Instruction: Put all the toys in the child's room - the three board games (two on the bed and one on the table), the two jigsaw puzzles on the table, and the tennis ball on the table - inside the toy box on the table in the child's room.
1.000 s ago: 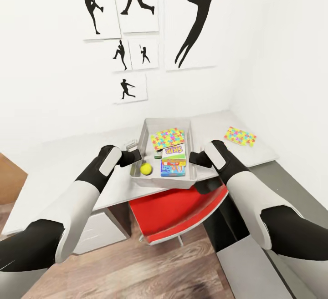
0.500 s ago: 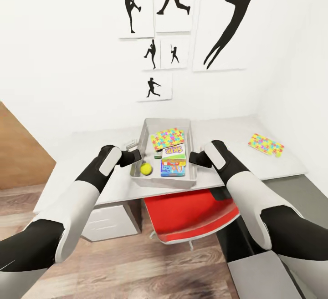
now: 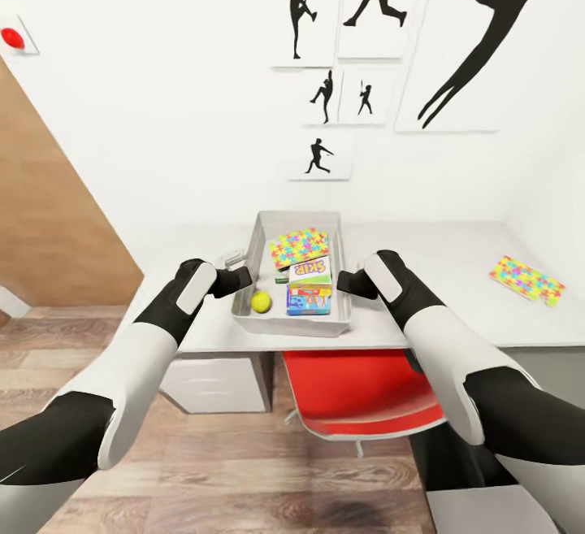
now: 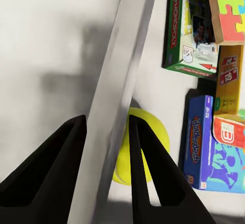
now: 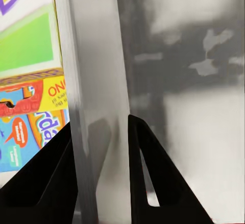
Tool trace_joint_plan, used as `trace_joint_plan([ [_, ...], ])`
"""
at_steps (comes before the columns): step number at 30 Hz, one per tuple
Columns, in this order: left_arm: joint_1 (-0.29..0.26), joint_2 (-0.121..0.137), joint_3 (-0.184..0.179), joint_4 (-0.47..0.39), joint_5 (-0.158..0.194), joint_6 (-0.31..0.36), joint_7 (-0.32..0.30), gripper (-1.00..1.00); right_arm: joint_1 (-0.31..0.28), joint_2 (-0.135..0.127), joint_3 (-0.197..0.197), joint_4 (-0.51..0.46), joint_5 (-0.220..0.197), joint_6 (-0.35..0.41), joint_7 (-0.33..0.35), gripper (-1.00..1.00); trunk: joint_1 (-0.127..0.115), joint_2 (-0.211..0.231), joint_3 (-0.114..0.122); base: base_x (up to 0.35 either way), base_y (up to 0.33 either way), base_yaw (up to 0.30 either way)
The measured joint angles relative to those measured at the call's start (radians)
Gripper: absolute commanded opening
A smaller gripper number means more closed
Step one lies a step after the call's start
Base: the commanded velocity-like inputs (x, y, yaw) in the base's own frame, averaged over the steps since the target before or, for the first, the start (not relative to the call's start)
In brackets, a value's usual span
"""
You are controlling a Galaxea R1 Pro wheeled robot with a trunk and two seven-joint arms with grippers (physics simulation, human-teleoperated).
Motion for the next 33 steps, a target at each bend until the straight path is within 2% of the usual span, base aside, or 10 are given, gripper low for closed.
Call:
trace_joint_plan([
  [6, 0.000, 0.001, -0.001, 0.000, 0.002, -0.002, 0.000, -1.00, -0.001, 0.001, -0.001, 0.000, 0.003, 0.001, 0.000, -1.00, 0.000, 0.000, 0.000, 0.000, 0.000, 0.240],
  [15, 0.000, 0.001, -0.001, 0.000, 0.003, -0.002, 0.000, -1.00, -0.002, 0.001, -0.001, -0.001, 0.005, 0.001, 0.000, -1.00, 0.000, 0.000, 0.000, 0.000, 0.040, 0.047],
  [33, 0.000, 0.001, 0.000, 0.000, 0.003, -0.001, 0.000, -1.00, -0.001, 0.002, -0.002, -0.001, 0.007, 0.002, 0.000, -1.00, 0.000, 0.000, 0.000, 0.000, 0.258, 0.003],
])
